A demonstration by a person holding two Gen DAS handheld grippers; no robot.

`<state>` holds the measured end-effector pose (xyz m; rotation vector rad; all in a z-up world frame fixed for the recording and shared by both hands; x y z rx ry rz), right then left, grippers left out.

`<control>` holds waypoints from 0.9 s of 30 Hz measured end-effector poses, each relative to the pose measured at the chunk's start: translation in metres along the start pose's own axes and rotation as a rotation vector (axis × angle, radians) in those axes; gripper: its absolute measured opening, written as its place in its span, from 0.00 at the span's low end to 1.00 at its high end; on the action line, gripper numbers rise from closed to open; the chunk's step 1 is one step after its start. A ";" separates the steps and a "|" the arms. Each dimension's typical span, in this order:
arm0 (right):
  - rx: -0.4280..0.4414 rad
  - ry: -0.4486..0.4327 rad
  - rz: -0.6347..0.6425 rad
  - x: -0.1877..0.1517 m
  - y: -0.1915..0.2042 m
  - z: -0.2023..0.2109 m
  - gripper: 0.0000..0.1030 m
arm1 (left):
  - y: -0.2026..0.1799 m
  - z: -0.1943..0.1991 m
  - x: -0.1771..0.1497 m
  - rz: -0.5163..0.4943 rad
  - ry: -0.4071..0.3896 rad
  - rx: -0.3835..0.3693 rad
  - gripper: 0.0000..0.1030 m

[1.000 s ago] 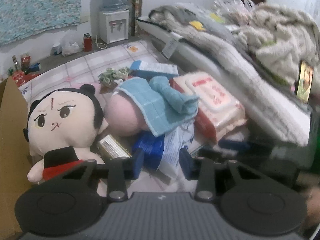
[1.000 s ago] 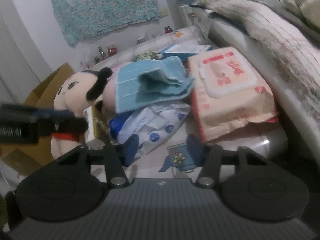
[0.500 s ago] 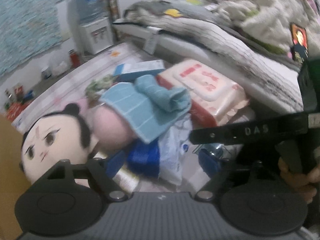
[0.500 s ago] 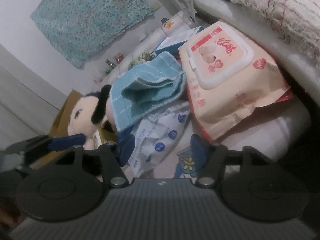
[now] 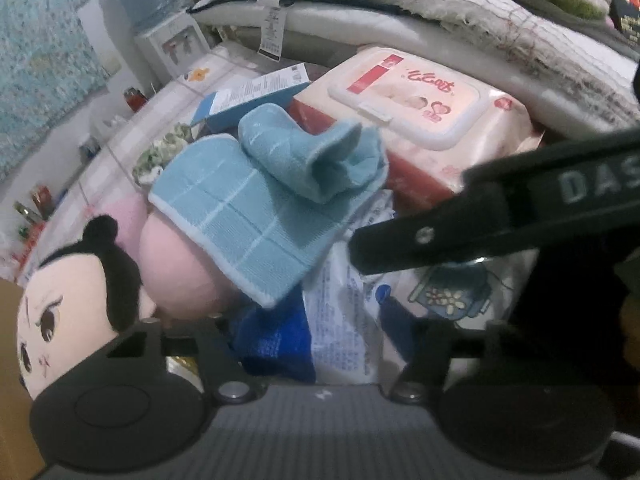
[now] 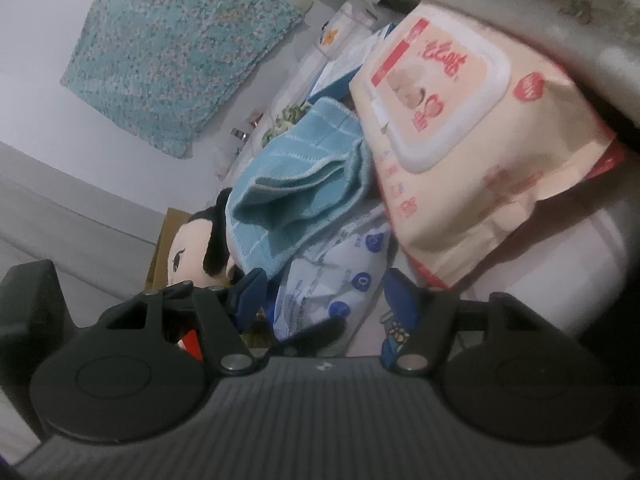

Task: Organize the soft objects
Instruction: 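Move the right tool down toward the blue-and-white wet-wipes packet, then close the right gripper on the blue-and-white wipes packet and lift it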

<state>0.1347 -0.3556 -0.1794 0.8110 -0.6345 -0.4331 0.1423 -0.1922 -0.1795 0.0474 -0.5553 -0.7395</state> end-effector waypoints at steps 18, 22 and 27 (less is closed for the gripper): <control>0.089 -0.078 -0.161 -0.007 -0.019 0.039 0.74 | 0.020 0.038 -0.012 0.554 -0.015 -0.470 0.21; 0.115 -0.037 -0.152 -0.014 -0.015 0.031 0.69 | 0.027 0.036 -0.037 0.738 -0.056 -0.606 0.22; 0.080 -0.002 -0.098 -0.020 -0.003 0.016 0.45 | 0.026 0.042 -0.045 0.733 -0.113 -0.602 0.37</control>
Point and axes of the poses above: each gripper's, at about its wrist camera, not at the fingertips, and z roughly against the way its jaws point, y to its left, x to its top, the point moved 7 cm from there along -z, roughly the way its jaws point, and after that the axes turned 3 degrees about -y, right-handed, at the moved point
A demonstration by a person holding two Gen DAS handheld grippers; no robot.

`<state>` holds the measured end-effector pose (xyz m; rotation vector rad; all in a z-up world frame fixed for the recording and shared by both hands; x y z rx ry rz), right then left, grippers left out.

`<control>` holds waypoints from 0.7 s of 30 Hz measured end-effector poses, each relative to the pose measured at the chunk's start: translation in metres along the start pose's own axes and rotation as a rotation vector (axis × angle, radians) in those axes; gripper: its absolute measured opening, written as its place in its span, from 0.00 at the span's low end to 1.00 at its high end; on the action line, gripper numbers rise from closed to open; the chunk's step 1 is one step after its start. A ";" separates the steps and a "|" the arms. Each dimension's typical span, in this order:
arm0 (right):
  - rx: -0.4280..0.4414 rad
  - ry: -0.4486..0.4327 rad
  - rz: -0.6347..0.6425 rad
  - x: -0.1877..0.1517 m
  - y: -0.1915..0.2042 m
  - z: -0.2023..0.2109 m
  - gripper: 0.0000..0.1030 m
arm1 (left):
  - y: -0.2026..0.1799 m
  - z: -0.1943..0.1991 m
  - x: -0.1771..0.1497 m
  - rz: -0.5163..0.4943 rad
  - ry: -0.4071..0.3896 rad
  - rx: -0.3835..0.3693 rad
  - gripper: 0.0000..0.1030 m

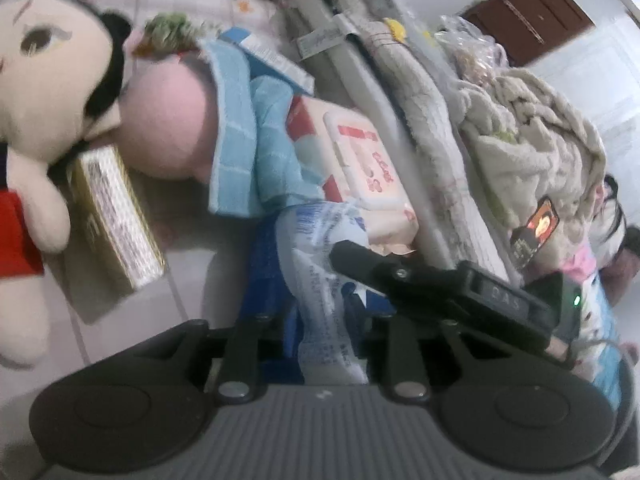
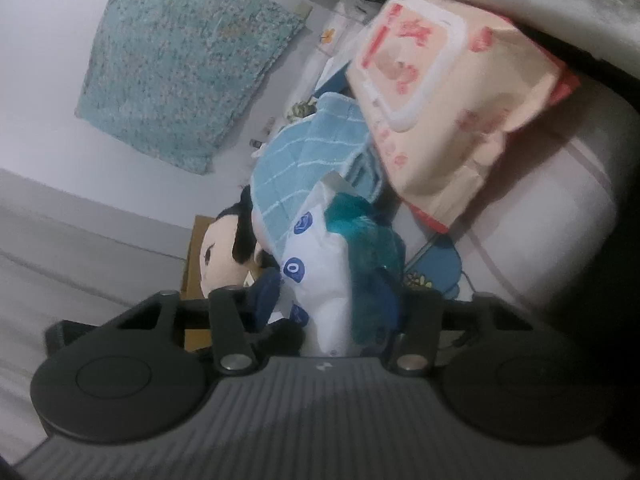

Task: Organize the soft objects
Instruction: 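Close the right gripper on the blue-and-white wipes packet and lift it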

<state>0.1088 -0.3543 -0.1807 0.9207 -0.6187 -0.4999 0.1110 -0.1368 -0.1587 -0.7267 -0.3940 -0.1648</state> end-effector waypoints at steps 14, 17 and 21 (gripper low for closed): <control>-0.242 0.065 0.313 -0.003 0.056 -0.002 0.49 | -0.009 -0.007 -0.019 -0.132 -0.002 -0.112 0.63; -0.239 0.092 0.350 -0.009 0.068 -0.014 0.51 | 0.005 0.004 -0.019 -0.107 -0.013 -0.090 0.65; -0.180 0.151 0.339 -0.025 0.073 -0.031 0.57 | 0.022 0.013 -0.020 -0.093 -0.026 -0.005 0.72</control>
Point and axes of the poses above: each gripper's, at about its wrist camera, not at the fingertips, and z roughly against the way its jaws point, y to its left, x to its top, the point moved 7 cm from there along -z, roughly the way its jaws point, and after that the axes turned 3 degrees about -y, right-handed, at the moved point
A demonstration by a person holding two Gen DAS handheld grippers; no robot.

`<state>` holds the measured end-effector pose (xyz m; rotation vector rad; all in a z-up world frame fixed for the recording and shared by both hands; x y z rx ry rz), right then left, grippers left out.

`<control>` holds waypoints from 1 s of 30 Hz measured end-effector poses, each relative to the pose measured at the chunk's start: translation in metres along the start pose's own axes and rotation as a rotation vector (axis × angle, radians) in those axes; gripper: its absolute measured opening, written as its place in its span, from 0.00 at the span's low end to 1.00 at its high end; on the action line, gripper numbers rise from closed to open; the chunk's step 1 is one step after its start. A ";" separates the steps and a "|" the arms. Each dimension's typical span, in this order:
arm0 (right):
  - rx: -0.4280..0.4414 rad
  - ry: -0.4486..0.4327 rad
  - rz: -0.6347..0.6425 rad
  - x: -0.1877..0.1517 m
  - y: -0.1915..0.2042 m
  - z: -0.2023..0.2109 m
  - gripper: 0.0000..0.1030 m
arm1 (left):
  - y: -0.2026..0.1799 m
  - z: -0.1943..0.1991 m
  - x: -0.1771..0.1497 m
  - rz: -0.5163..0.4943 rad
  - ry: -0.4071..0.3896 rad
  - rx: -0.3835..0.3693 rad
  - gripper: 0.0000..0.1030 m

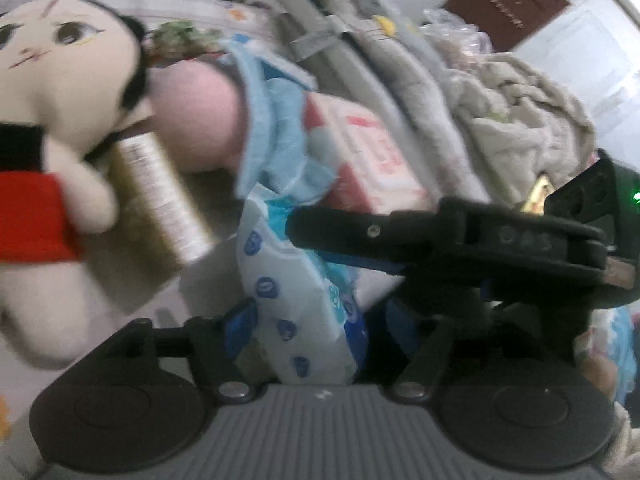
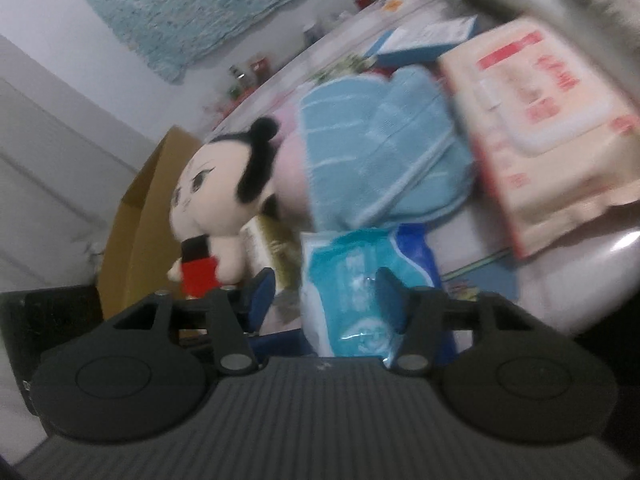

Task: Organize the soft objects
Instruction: 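Close the right gripper on the blue-and-white wipes packet and lift it, then carry the wipes packet into the cardboard box and open the right gripper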

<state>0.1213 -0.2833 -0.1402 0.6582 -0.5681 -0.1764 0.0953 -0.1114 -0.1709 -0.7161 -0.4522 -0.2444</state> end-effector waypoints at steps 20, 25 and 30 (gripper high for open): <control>0.014 0.046 -0.101 -0.019 -0.042 -0.005 0.55 | -0.022 -0.016 -0.011 -0.240 0.057 0.302 0.63; 0.043 0.050 -0.115 -0.023 -0.034 0.003 0.46 | -0.026 -0.007 -0.007 -0.251 0.024 0.321 0.60; 0.053 0.032 -0.095 -0.033 -0.009 0.029 0.46 | -0.041 0.022 -0.014 -0.261 -0.020 0.318 0.59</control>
Point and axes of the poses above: each gripper's, at about its wrist camera, not at the fingertips, and z roughly against the way its jaws point, y to its left, x to its top, the point moved 7 cm from there along -z, roughly the way its jaws point, and after that the axes turned 3 degrees about -y, right-handed, at the moved point
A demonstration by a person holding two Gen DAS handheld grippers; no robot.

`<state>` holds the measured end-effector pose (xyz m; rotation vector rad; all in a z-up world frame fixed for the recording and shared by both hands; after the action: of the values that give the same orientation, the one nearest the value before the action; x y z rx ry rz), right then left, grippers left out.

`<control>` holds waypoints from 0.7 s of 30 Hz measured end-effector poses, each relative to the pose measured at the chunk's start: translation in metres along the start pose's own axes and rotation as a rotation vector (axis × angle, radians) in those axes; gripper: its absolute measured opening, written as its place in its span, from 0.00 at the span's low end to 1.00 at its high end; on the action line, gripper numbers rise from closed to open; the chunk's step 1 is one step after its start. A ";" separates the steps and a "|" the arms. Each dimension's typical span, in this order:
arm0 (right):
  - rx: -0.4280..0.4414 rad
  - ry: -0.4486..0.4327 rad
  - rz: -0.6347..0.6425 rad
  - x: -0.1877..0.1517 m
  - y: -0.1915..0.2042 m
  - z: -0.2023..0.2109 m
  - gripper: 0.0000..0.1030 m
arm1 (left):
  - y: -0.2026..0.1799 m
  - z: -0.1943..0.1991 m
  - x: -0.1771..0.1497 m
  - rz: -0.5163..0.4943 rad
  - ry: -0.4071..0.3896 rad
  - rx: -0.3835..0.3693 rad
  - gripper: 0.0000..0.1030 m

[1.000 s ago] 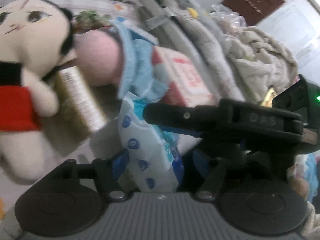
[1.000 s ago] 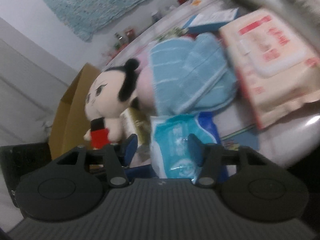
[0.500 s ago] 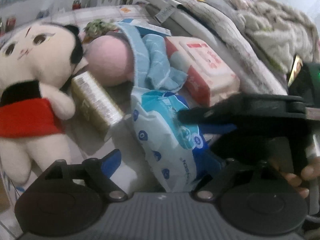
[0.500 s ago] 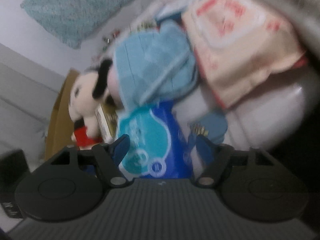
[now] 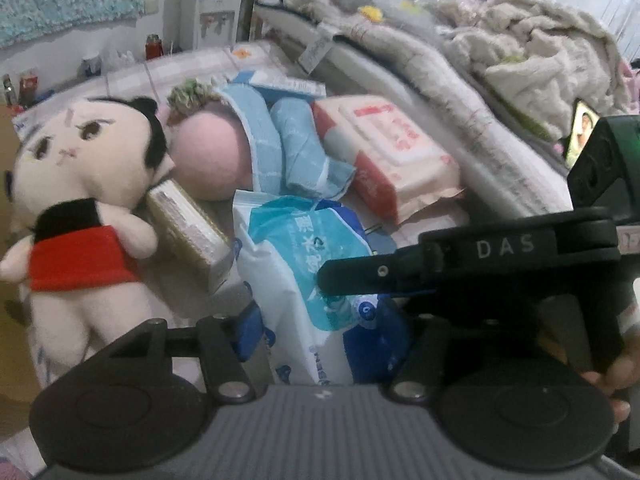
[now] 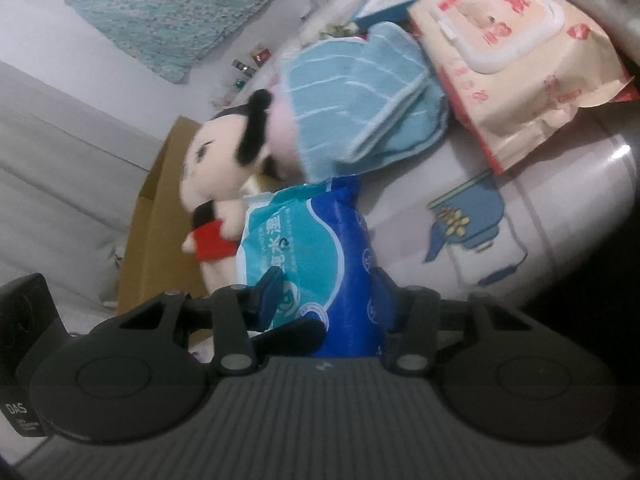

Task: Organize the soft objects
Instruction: 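Carry the wipes packet into the cardboard box and open the right gripper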

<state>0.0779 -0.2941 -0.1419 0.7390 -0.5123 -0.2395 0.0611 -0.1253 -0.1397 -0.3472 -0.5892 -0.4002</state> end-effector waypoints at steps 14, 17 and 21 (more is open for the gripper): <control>0.289 0.079 0.250 -0.014 0.193 0.011 0.46 | 0.048 0.188 0.002 0.095 -0.262 0.259 0.59; 0.361 0.143 0.303 -0.014 0.243 -0.018 0.46 | 0.083 0.222 0.006 0.145 -0.285 0.331 0.59; 0.395 0.249 0.330 -0.011 0.301 -0.072 0.46 | 0.145 0.246 0.014 0.229 -0.269 0.404 0.59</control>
<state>0.1154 -0.0314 0.0185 1.0372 -0.4398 0.2679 0.0236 0.1016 0.0310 -0.0766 -0.8647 -0.0079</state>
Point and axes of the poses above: each gripper's, at about its wrist camera, not at the fingertips, and z roughly against the way its jaws point, y to its left, x to its top, the point moved 7 cm from there along -z, roughly the way its jaws point, and after that the axes turned 3 degrees about -y, right-handed, at the moved point
